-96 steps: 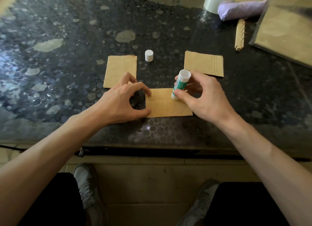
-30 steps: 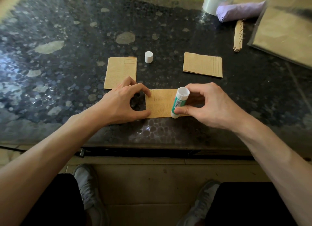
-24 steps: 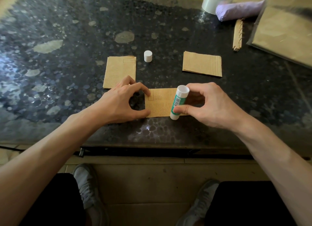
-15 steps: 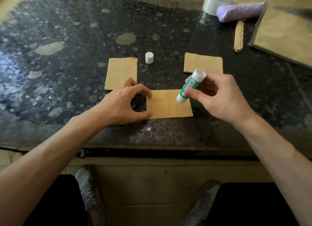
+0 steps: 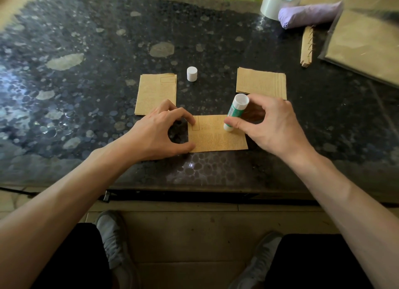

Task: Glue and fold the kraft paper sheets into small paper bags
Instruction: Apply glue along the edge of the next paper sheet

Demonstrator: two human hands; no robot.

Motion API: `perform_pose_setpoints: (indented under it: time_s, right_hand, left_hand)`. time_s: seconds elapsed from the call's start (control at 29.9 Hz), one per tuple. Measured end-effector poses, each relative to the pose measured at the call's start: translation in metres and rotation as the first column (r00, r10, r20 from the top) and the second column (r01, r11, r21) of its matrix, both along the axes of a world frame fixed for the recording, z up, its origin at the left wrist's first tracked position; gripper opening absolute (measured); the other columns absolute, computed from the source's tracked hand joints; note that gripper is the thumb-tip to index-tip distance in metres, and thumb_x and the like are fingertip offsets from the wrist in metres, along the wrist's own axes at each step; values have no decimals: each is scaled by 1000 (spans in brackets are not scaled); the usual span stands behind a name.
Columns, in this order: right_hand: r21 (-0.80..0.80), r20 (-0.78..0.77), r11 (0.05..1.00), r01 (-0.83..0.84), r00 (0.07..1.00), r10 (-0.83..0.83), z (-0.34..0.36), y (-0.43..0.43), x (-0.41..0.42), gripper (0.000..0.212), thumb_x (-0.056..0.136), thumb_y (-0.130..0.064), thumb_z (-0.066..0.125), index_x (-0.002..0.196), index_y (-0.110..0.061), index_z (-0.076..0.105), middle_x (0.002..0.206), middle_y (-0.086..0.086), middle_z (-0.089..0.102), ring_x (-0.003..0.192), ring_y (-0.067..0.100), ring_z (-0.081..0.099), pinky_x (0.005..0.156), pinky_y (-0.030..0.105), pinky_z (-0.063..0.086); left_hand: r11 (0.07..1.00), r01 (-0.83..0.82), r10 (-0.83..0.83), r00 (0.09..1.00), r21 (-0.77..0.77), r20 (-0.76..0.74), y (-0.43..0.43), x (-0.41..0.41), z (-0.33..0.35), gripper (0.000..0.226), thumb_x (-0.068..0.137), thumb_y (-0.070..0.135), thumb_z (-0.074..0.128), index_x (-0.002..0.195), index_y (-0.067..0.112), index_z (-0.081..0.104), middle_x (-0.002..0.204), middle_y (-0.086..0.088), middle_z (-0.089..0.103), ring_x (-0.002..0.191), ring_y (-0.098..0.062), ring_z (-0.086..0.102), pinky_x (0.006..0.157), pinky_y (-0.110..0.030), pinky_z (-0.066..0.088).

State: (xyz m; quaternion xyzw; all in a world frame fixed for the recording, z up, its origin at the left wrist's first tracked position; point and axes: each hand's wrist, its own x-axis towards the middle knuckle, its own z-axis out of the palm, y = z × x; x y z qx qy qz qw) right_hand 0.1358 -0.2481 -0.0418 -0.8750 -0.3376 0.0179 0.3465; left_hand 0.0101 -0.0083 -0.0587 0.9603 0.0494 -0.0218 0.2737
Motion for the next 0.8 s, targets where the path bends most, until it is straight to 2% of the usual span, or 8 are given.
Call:
perform_pose_setpoints:
  time_s: [0.07, 0.2, 0.37, 0.47, 0.67, 0.73, 0.8]
  right_hand:
    - [2, -8, 1000, -8, 1000, 8, 1, 0, 0, 38, 82, -53, 80, 105, -24, 73, 95, -16, 70, 89, 2, 65, 76, 11, 47]
    - [-31, -27, 999, -43, 999, 43, 2, -1, 0, 38, 83, -52, 79, 108, -23, 74, 99, -12, 71, 92, 6, 64, 80, 22, 51]
    - [-58, -98, 995, -86, 992, 80, 6, -2, 1, 33, 86, -43, 81, 113, -24, 75, 105, -13, 73, 100, 4, 66, 86, 18, 51]
    - [-62, -112, 991, -115, 988, 108, 8, -3, 0, 33, 87, -40, 81, 115, -24, 75, 108, -12, 73, 102, 4, 67, 90, 22, 53]
    - [-92, -136, 982, -164, 979, 151, 11, -5, -1, 30, 86, -39, 81, 114, -28, 75, 109, -16, 72, 106, 2, 66, 92, 16, 49]
    - [-87, -139, 983, -162, 979, 149, 11, -6, -2, 26, 85, -42, 82, 108, -32, 74, 104, -21, 70, 102, -5, 64, 86, 7, 46]
    - [-83, -132, 984, -155, 981, 143, 12, -7, -2, 25, 83, -46, 83, 103, -37, 72, 99, -23, 69, 99, -7, 64, 81, 6, 44]
  left_hand:
    - [1000, -2, 2, 1000, -1, -6, 0, 0, 1, 58, 72, 61, 72, 123, 40, 58, 121, 9, 43, 108, -7, 49, 94, -36, 52]
    - [1000, -2, 2, 1000, -3, -7, -1, 1, 1, 58, 71, 61, 72, 123, 40, 58, 121, 9, 43, 107, -6, 48, 94, -35, 52]
    - [1000, 0, 0, 1000, -6, -6, 0, 0, 1, 57, 72, 61, 72, 123, 40, 57, 122, 9, 43, 108, -6, 48, 95, -39, 53]
    - [1000, 1, -1, 1000, -3, -12, 0, 0, 0, 58, 71, 62, 70, 123, 40, 57, 122, 9, 43, 108, -7, 48, 95, -39, 53]
    - [1000, 2, -2, 1000, -2, -15, 0, 1, 0, 58, 72, 63, 70, 123, 41, 57, 122, 9, 42, 109, -8, 49, 94, -40, 54]
    - [1000, 2, -2, 1000, -3, -18, 0, 1, 1, 57, 72, 63, 70, 123, 41, 57, 122, 9, 43, 110, -9, 50, 94, -40, 54]
    - [1000, 3, -3, 1000, -4, -15, 0, 1, 1, 57, 72, 62, 71, 123, 41, 57, 122, 9, 43, 110, -9, 50, 95, -40, 54]
